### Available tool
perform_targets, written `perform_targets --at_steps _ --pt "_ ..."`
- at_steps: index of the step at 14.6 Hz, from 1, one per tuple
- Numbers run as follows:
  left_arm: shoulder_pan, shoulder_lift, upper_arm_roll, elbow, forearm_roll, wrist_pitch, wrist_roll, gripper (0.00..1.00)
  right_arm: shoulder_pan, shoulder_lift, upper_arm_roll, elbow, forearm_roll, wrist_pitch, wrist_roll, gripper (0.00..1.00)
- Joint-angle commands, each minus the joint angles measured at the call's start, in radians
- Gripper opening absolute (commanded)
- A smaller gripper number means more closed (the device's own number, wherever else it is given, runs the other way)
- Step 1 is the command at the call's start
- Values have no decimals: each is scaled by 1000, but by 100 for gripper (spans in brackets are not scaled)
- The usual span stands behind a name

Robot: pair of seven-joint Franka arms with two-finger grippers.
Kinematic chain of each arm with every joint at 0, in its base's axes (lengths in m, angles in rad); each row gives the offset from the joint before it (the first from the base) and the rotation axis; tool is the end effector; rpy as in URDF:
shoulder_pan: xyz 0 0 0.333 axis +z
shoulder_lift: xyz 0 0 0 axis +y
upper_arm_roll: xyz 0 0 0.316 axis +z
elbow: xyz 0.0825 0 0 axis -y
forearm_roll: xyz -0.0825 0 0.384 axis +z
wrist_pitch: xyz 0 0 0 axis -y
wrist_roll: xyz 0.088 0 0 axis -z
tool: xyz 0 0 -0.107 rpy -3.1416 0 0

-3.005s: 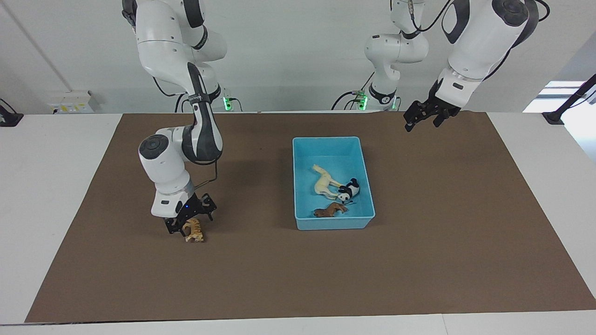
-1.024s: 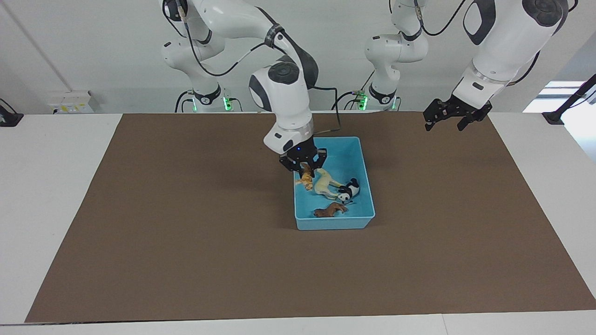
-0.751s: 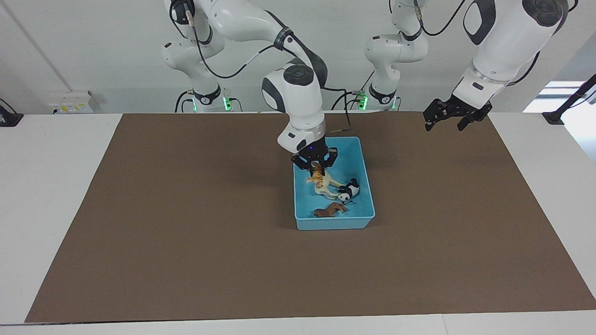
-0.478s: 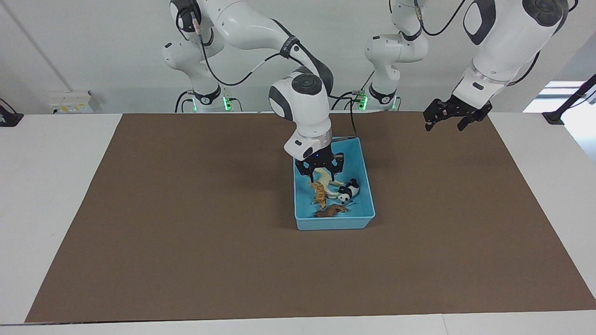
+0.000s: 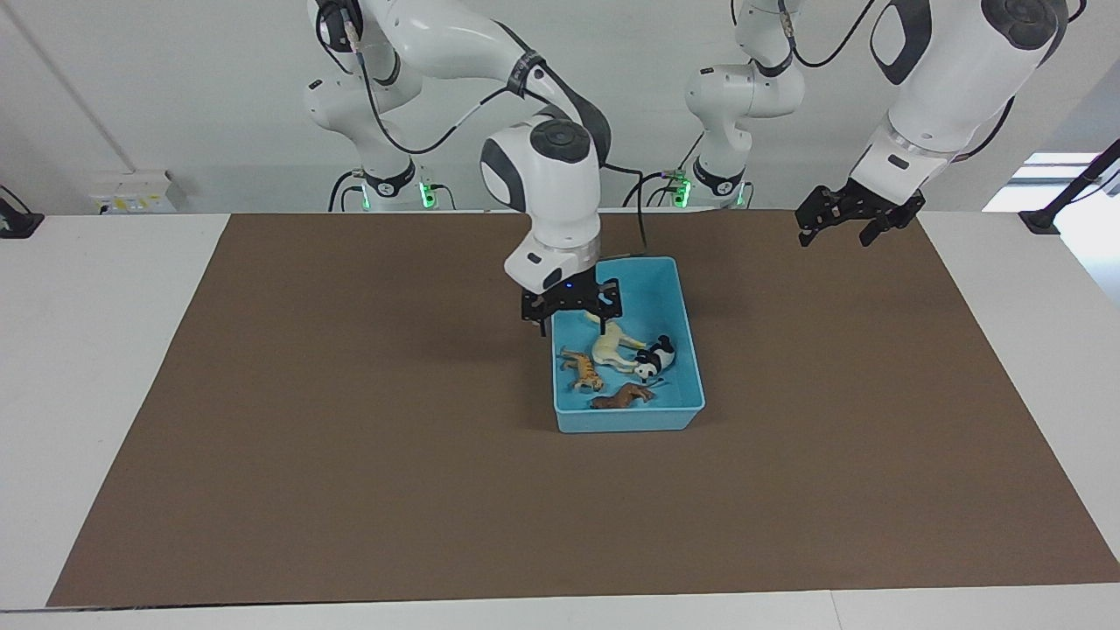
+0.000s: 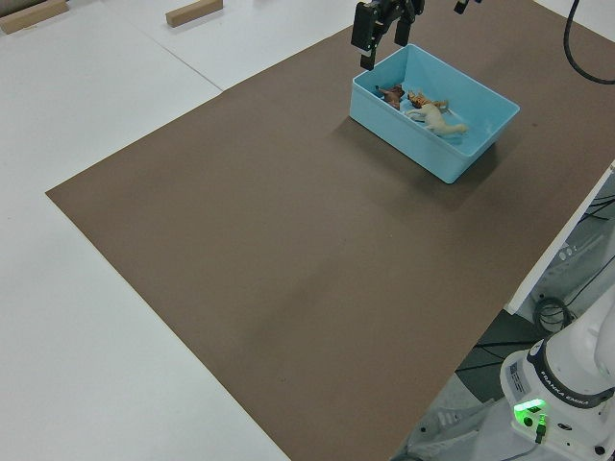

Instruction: Put all toys into storage box

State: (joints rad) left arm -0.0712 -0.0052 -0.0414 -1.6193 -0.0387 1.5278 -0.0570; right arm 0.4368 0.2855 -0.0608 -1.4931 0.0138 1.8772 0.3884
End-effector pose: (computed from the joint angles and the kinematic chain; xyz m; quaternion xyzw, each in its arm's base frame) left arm 0.5426 -0.0657 0.6011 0.9985 -0.0278 -0.0446 0.0155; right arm 0.6108 0.2474 0.5169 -0.9988 0.0063 -0.0466 0.0168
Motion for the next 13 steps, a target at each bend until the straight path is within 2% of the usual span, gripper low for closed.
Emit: perform_targets --at_steps 1,4,9,13 --pt "5 -30 -2 -37 13 22 11 100 -163 -71 15 -22 8 -35 -65 100" --pt "5 -30 -2 -37 13 22 11 100 -277 -161 13 -74 11 -124 -198 100" --pt "5 -30 -2 -37 13 23 11 100 -385 -281 13 -235 11 -138 -260 100" --pt "5 -30 -2 -37 13 22 11 100 -401 -290 12 -266 8 -122 -269 100"
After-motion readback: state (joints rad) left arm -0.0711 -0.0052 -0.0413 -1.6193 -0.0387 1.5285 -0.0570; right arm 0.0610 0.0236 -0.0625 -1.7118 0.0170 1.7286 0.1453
